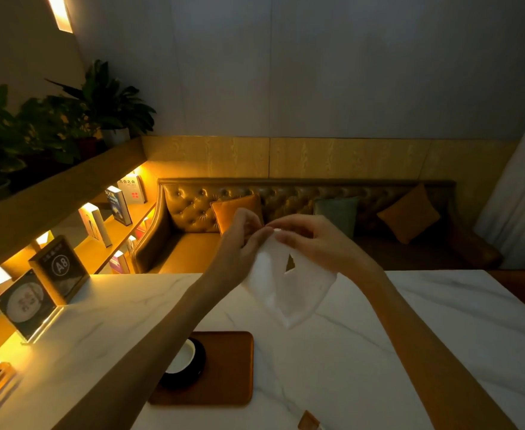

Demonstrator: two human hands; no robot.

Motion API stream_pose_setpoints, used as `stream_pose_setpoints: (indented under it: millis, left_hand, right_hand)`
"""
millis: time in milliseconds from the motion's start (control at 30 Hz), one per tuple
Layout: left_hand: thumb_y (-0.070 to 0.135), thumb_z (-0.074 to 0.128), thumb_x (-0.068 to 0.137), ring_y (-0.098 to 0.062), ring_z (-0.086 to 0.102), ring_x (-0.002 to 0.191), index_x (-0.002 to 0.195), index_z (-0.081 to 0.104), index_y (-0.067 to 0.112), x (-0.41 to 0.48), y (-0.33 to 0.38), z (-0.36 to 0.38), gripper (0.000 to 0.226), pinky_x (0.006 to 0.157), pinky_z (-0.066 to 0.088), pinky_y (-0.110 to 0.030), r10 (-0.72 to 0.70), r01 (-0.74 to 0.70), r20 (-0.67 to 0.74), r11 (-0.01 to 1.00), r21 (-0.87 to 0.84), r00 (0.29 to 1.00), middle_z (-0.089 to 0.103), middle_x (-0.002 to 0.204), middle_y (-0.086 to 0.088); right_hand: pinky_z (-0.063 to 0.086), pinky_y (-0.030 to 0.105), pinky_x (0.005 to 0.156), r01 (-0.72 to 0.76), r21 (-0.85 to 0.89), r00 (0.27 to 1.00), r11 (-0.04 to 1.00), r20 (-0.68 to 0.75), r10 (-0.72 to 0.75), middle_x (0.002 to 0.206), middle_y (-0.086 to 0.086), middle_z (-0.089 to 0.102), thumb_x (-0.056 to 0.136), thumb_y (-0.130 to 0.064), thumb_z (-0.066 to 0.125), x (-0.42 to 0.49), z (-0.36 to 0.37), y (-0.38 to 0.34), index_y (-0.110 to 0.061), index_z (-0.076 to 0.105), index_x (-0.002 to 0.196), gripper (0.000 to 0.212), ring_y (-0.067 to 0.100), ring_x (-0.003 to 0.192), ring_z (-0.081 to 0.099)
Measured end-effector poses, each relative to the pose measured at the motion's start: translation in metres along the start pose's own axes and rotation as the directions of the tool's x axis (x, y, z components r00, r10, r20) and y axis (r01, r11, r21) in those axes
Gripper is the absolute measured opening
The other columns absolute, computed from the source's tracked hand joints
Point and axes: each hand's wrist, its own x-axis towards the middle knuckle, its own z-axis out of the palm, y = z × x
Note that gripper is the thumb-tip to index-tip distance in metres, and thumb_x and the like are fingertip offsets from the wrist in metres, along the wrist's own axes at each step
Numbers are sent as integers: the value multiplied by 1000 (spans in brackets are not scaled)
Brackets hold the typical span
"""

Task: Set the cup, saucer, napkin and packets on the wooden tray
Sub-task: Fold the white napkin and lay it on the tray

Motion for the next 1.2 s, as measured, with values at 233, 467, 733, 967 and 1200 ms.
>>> stream_pose_setpoints:
  millis: [233,467,733,967,1200]
  left_hand:
    - [21,69,87,-6,64,88,105,48,26,-5,4,-19,28,69,58,-21,-98,120,254,990,-73,962,58,101,5]
    - [20,73,82,-6,62,96,99,56,31,-12,-7,-42,26,77,58,-23,-107,69,346,990,120,932,59,104,10]
    - [20,60,91,-1,69,84,92,62,33,-8,-4,-51,13,74,61,-25,-24,-37,293,979,200,956,65,92,15]
    - [17,61,92,-4,65,94,102,71,23,-3,-3,-59,16,78,59,-26,-2,-101,421,970,222,907,64,101,14]
    - [14,62,91,-7,59,102,123,49,35,-1,6,-56,40,79,54,-21,-57,-69,340,935,348,939,58,113,11]
  right_hand:
    - [51,14,70,-30,73,992,997,-119,38,98,-18,63,91,-28,60,-7,5,12,-29,64,107,17,-2,89,61]
    - [52,13,66,-42,142,983,989,-174,66,96,-15,63,91,-24,61,-12,-7,14,-26,63,108,17,-1,87,62]
    - [48,7,61,-18,81,976,997,-216,35,95,-20,61,90,-25,62,-10,-14,8,-28,62,107,17,-8,85,59]
    - [47,14,74,26,-62,964,998,-261,-41,95,-27,58,91,-24,60,-10,-15,7,-31,63,104,15,-5,90,57]
    - [43,12,74,68,-166,953,984,-281,-113,96,-20,58,91,-21,61,-6,-18,1,-29,63,103,15,-6,87,57]
